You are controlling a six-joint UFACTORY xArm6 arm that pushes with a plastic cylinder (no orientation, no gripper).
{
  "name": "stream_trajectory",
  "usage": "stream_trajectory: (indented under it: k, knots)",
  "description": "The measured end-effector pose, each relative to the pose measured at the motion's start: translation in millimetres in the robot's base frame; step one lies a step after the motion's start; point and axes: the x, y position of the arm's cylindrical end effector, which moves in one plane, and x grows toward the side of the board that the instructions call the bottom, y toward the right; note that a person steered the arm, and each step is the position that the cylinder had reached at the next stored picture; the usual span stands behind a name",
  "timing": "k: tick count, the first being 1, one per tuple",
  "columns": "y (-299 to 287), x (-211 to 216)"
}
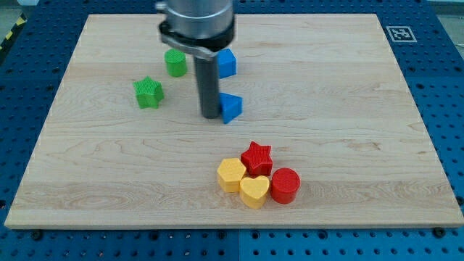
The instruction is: Move your arm bottom right to the blue triangle
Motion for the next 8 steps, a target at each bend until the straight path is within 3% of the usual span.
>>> stream_trajectory:
  k: [2, 6, 8]
  knots:
    - [91, 0]
    - [177, 19]
    - [182, 21]
